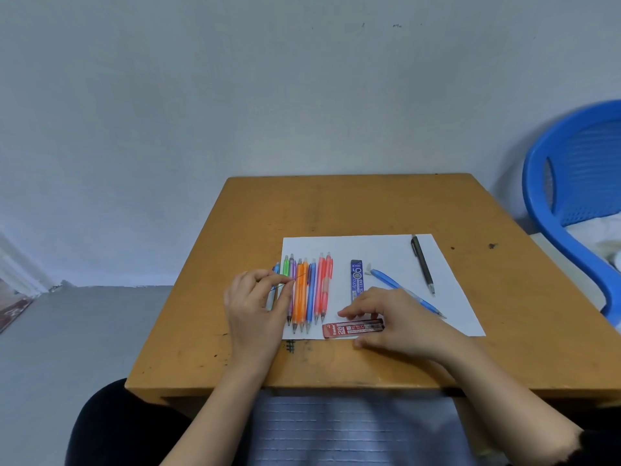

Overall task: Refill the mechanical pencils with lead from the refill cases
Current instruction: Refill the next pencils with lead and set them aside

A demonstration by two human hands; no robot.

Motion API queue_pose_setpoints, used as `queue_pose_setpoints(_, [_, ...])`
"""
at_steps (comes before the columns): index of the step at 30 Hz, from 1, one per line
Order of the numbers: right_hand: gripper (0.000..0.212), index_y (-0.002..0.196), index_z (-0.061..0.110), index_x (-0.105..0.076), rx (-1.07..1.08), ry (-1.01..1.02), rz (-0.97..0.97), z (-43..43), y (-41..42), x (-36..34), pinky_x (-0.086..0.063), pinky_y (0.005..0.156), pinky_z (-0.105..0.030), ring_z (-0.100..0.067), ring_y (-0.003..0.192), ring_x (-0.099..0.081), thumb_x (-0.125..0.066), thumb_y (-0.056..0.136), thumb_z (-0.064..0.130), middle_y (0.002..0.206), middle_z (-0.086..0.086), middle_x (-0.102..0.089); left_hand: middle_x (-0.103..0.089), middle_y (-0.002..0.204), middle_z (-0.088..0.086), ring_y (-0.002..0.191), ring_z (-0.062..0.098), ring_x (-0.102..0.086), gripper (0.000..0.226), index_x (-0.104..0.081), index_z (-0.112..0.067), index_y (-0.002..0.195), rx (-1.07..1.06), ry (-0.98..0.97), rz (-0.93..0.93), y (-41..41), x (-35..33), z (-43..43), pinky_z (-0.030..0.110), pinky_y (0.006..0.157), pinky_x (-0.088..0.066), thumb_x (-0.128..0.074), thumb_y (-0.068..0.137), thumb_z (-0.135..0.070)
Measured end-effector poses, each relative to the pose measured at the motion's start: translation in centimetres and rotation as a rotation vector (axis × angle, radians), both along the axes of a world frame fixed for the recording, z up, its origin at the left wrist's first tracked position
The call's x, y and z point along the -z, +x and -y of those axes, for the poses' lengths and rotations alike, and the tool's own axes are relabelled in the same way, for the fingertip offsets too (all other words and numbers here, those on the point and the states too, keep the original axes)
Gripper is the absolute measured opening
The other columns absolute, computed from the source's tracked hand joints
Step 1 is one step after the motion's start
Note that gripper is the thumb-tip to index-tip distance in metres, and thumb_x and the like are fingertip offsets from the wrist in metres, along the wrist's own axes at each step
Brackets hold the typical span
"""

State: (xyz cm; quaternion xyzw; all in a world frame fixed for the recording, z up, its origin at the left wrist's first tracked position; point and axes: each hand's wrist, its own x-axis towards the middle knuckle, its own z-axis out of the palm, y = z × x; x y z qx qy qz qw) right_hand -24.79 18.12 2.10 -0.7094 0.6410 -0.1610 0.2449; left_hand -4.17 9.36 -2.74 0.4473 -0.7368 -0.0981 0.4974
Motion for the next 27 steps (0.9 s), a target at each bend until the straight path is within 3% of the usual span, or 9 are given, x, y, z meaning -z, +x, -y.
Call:
queue_pose_setpoints(4, [0.042,0.125,0.039,-0.058,0.013,-0.028,-0.016,0.0,0.1,0.3,-0.037,0.077,-0.004,0.005,0.098,-0.050,-0.068,0.085,0.032,0.109,0.021,-0.055,-0.065,0.095,-0.001,0.095,0.003,-0.049,0.020,-0.072,-0.015,0.092,0.004,0.008,-0.010,-0.1,-0.1,-0.1,0.030,0.082,-0.036,-0.066,0.081,-0.030])
queue_pose_setpoints(9, [0.043,0.126,0.034,-0.059,0.098,-0.109,0.066,0.2,0.1,0.5,-0.041,0.079,-0.008,0.002,0.094,-0.054,-0.069,0.084,0.025,0.102,0.017,-0.059,-0.065,0.093,0.000,0.094,0.006,-0.050,0.012,-0.072,-0.014,0.091,-0.002,-0.006,-0.002,0.0,-0.1,-0.1,0.030,0.082,-0.034,-0.076,0.080,-0.017])
queue_pose_setpoints(13, [0.037,0.118,0.026,-0.066,0.253,-0.248,0.137,1.3,0.4,0.1,-0.037,0.067,-0.006,0.001,0.081,-0.054,-0.071,0.082,0.016,0.090,0.012,-0.060,-0.065,0.093,-0.001,0.093,0.007,-0.051,0.015,-0.072,-0.015,0.090,-0.005,-0.004,-0.009,0.0,-0.1,0.0,0.029,0.082,-0.035,-0.069,0.081,-0.026])
queue_pose_setpoints(20, [0.036,0.123,0.023,-0.063,0.437,-0.298,0.015,4.2,2.2,0.5,-0.030,0.059,-0.004,-0.005,0.081,-0.046,-0.062,0.087,0.022,0.091,0.006,-0.050,-0.065,0.092,-0.002,0.092,0.007,-0.052,0.017,-0.072,-0.014,0.089,0.006,-0.004,-0.023,0.0,-0.1,0.0,0.031,0.081,-0.039,-0.067,0.080,-0.028])
queue_pose_setpoints(27, [0.033,0.122,0.016,-0.063,0.515,-0.296,0.034,5.9,4.3,1.4,-0.029,0.060,-0.008,-0.007,0.079,-0.044,-0.058,0.092,0.030,0.095,0.004,-0.045,-0.065,0.092,-0.001,0.094,0.005,-0.050,0.017,-0.072,-0.014,0.089,0.005,-0.016,-0.033,0.0,-0.1,0.0,0.030,0.082,-0.037,-0.068,0.079,-0.027])
